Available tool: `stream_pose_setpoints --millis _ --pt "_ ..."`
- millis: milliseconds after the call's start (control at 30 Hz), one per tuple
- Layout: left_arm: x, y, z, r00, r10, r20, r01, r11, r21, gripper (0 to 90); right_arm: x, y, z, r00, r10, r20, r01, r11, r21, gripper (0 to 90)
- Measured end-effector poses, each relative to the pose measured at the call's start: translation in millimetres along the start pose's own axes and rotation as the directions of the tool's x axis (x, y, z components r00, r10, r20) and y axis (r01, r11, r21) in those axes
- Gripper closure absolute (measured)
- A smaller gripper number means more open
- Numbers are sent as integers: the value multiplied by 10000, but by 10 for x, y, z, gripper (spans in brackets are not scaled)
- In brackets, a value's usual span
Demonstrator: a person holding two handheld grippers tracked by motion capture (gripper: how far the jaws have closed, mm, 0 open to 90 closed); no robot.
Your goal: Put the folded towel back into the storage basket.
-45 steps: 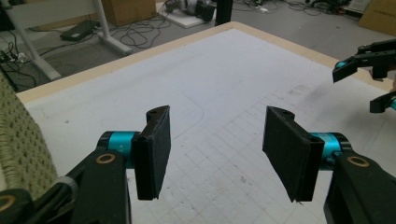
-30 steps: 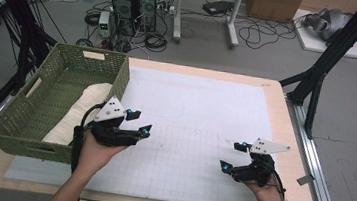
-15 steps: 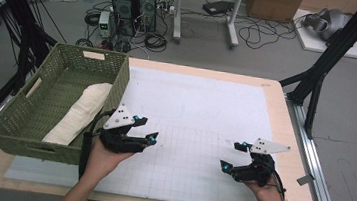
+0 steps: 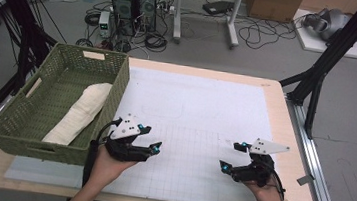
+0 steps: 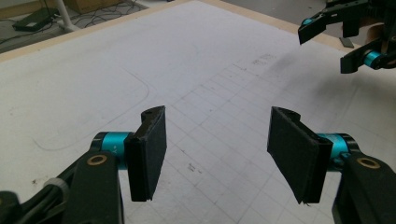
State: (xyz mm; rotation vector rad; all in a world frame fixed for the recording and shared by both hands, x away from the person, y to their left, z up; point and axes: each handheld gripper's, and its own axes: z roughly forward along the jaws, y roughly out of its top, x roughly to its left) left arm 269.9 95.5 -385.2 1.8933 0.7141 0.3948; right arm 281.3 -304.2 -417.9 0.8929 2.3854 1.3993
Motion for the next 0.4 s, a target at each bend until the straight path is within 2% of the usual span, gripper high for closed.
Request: stream_pose_setpoints --millis 400 --pt "-31 -144 21 10000 -26 94 26 10000 93 371 19 -4 1 10000 -100 4 100 9999 26 122"
